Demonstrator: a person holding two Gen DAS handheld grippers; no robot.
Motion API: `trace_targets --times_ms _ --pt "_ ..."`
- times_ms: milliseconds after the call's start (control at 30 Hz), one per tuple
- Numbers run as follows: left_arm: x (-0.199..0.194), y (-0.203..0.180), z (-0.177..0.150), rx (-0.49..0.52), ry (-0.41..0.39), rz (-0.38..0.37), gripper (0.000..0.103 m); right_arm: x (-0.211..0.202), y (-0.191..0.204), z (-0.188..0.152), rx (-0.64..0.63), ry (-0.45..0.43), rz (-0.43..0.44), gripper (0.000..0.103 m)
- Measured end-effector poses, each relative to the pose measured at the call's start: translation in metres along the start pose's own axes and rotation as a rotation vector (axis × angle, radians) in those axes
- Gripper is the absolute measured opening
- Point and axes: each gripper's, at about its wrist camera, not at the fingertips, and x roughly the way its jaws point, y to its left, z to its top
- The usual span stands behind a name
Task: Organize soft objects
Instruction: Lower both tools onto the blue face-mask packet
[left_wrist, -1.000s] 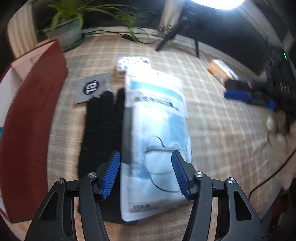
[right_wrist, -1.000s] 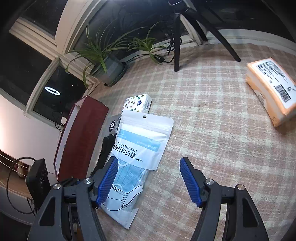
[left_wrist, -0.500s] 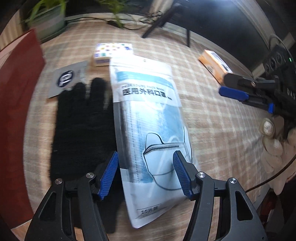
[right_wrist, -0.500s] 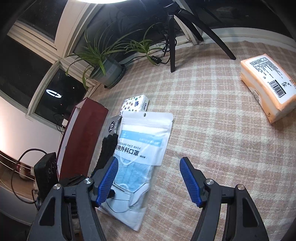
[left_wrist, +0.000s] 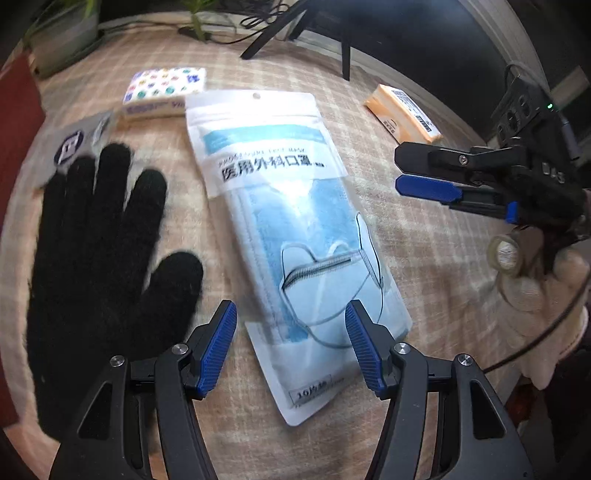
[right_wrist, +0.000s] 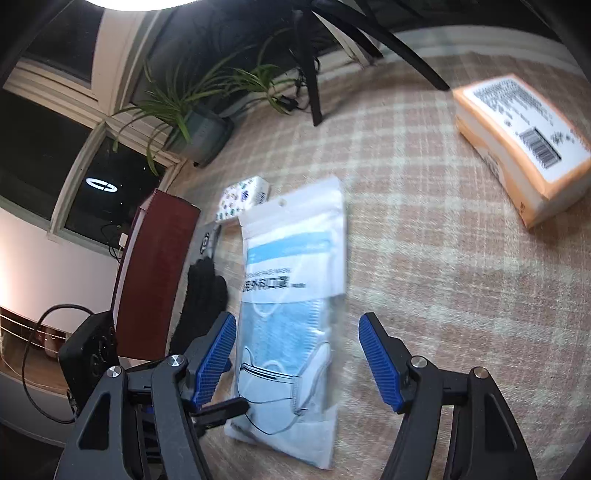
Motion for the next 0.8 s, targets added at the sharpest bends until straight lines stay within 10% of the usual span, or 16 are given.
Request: trace_targets --times_ms 800 --pt "0.003 0.001 -0.007 0.066 -0.048 0.081 0.061 0.016 -0.019 -0.007 0.059 0.095 0.091 0.065"
